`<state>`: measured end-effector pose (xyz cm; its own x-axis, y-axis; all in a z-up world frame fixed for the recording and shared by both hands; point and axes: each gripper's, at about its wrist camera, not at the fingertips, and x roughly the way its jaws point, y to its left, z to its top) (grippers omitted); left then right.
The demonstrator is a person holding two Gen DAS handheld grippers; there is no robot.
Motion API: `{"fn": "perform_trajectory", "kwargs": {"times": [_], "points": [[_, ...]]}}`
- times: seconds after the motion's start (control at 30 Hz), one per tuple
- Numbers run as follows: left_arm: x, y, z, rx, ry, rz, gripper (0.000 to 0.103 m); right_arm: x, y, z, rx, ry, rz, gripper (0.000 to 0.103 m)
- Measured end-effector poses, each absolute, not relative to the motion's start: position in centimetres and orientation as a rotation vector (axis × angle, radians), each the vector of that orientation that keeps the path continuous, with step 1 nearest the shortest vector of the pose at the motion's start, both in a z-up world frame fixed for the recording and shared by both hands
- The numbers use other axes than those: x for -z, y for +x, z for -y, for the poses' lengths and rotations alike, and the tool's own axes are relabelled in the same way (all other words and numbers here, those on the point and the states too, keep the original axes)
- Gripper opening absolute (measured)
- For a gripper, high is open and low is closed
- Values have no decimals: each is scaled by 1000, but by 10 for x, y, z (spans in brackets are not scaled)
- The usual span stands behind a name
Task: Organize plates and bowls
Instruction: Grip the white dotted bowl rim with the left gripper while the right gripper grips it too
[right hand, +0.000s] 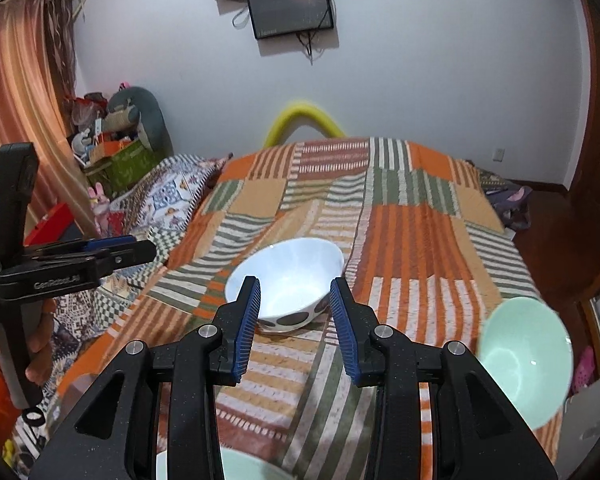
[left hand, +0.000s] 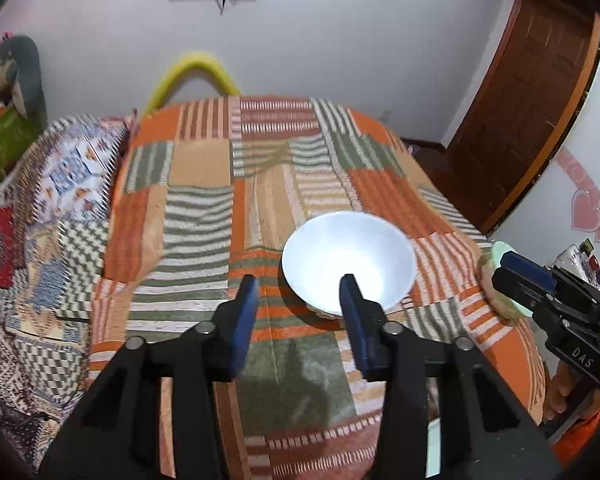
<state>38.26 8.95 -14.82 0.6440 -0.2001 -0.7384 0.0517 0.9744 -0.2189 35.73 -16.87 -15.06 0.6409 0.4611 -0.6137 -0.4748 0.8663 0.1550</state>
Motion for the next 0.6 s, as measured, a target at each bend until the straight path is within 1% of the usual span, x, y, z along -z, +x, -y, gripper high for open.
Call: {"fn": "perform_trajectory", "kwargs": {"times": [0.07, 0.2, 0.6], "points": [[165, 398, -92, 164, -202, -902, 31, 162, 366, 165, -534, -28, -717, 33], [190, 420, -92, 171, -199, -943, 26, 180, 384, 158, -535, -35, -757, 33], [235, 461, -87, 209, -216, -1029, 26, 206, 411, 144, -550, -49, -807, 33]]}}
